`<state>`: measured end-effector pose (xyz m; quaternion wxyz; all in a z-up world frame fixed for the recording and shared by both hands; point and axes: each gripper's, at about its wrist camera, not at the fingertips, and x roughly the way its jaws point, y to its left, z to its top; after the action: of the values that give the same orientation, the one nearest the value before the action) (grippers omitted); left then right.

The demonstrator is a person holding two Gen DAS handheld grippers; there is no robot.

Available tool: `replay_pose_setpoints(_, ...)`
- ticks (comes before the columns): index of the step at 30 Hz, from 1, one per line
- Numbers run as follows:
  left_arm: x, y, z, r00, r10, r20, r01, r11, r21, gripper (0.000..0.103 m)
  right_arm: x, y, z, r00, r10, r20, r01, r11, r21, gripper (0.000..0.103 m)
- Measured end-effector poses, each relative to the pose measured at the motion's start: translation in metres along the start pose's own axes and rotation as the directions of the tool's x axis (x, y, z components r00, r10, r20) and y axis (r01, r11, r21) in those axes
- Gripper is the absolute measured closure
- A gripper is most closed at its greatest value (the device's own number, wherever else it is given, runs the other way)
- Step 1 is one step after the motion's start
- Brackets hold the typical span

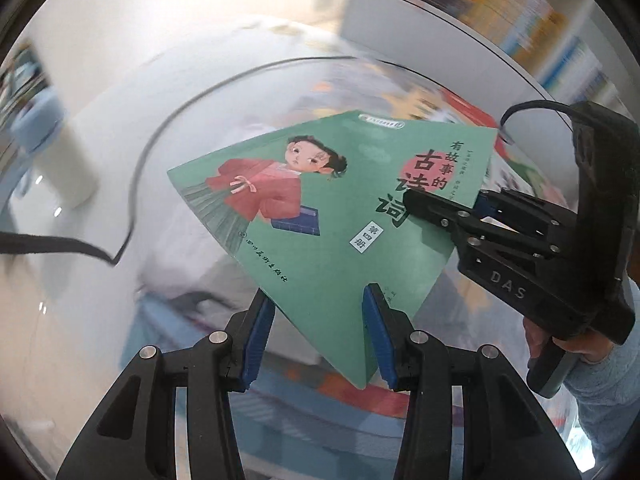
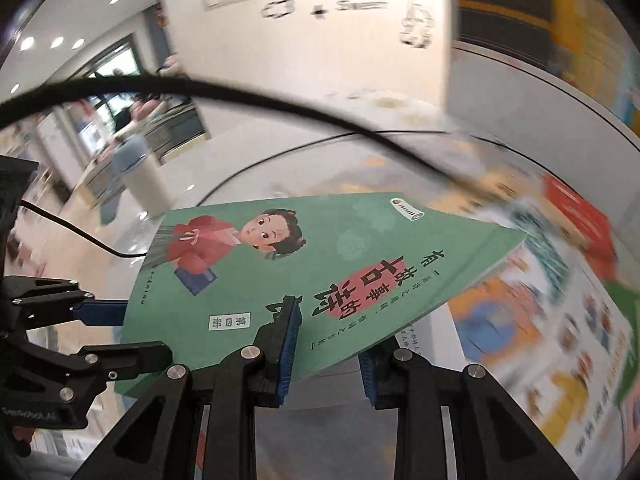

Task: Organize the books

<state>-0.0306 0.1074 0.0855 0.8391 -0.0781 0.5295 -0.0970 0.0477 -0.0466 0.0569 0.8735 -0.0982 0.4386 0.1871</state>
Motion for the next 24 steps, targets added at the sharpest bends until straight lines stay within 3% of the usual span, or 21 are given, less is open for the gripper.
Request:
replay_pose_setpoints(4, 0.008, 0.025, -0.007, 0.999, 0.034, -0.017, -0.035, 0.995, -0.095, 0.06, 0.038, 0.026, 0.017, 0.998, 0.058, -0.039, -0.061, 0.995, -0.082, 0.077)
replay_pose_setpoints(10, 0.033, 0.021, -0.011, 0.996, 0.056, -0.074, -0.064, 0.993, -0.102, 0.06, 0.08, 0.035, 0.026, 0.993, 0.086, -0.086, -0.096, 0.989, -0.112, 0.077)
replay_pose_setpoints(16, 0.057, 0.014, -0.016, 0.987, 0.068, -0.146, -0.084, 0.991, -0.105, 0.06, 0.09, 0.026, 0.02, 0.99, 0.075, -0.117, -0.087, 0.991, -0.106, 0.077)
replay_pose_setpoints(18, 0.064, 0.012, -0.016, 0.977, 0.113, -0.179, -0.131, 0.987, -0.091, 0.063, 0.094, 0.023, 0.018, 0.99, 0.07, -0.122, -0.081, 0.992, -0.095, 0.077)
replay_pose_setpoints(24, 0.057, -0.018, -0.003, 0.97, 0.213, -0.121, -0.208, 0.977, 0.05, 0.06, 0.098, 0.037, 0.012, 0.993, 0.054, -0.101, -0.062, 0.995, -0.073, 0.072)
